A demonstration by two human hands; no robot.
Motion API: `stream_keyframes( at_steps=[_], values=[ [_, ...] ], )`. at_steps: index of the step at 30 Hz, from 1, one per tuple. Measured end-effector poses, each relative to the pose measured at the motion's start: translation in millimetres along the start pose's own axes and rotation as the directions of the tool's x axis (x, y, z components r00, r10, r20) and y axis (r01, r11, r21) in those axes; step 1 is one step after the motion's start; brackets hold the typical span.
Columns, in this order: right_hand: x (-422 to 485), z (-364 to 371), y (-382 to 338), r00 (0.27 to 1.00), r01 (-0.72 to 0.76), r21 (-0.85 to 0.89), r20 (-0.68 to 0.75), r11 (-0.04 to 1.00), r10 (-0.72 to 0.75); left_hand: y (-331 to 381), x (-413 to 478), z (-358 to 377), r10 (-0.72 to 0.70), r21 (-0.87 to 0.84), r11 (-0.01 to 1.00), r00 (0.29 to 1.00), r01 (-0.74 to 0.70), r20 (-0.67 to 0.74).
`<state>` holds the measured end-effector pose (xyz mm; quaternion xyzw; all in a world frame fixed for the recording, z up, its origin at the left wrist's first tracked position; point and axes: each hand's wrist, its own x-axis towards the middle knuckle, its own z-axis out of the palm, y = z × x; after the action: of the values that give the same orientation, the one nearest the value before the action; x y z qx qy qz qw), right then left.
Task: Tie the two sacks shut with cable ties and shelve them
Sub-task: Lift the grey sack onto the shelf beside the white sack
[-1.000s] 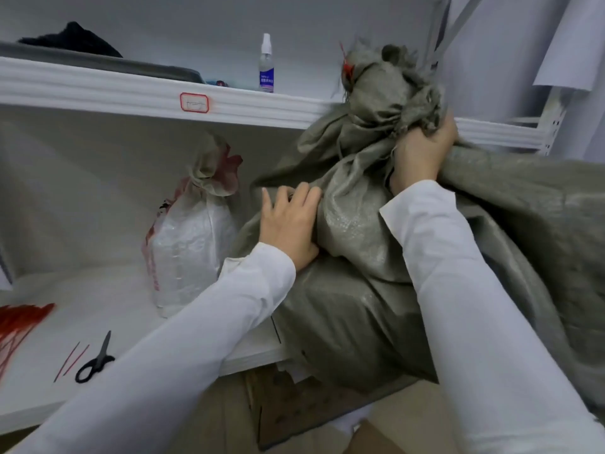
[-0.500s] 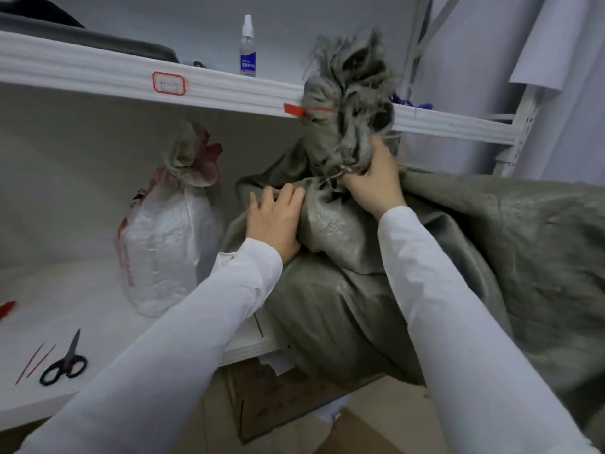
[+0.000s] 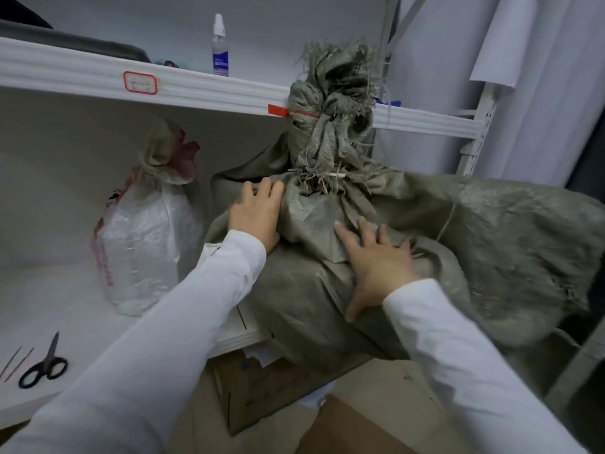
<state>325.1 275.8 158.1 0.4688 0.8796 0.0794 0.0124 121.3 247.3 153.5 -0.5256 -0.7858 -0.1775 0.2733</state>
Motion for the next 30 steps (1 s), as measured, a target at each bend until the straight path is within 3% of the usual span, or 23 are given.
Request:
stream_keyframes(
  at_steps=[3,6,11,16,20,23,30],
  values=[
    [6,45,-17,0.967,-0.046,-0.052,-0.252,0.998,0.031,4,-4,1,0.021,0.044,0.999,1.000,-0.022,0.018],
    [19,65,-15,0.914,-0.034,-0.026,-0.404,0.999,0.021,-1,-3,4,-0.002,0.039,0.999,0.999,0.001,0.032],
    [58,96,-1,0.758,-0.055,-0.011,-0.651,0.998,0.034,2,9,3,0.075,-0.072,0.995,0.996,-0.072,0.049],
    [93,104,14,0.739,-0.045,0.036,-0.671,0.998,0.058,13,29,1,0.242,-0.204,0.951,0.970,-0.230,0.036],
    [118,100,25,0.768,-0.065,0.033,-0.636,0.997,0.071,17,48,11,0.260,-0.239,0.943,0.960,-0.230,0.100],
    [133,94,28,0.780,-0.080,-0.004,-0.622,0.997,0.061,31,44,35,0.218,-0.175,0.965,0.967,-0.194,0.134],
    [149,80,31,0.849,0.059,0.026,-0.527,0.998,-0.036,36,2,72,0.191,0.006,0.981,0.970,-0.194,0.150]
  ],
)
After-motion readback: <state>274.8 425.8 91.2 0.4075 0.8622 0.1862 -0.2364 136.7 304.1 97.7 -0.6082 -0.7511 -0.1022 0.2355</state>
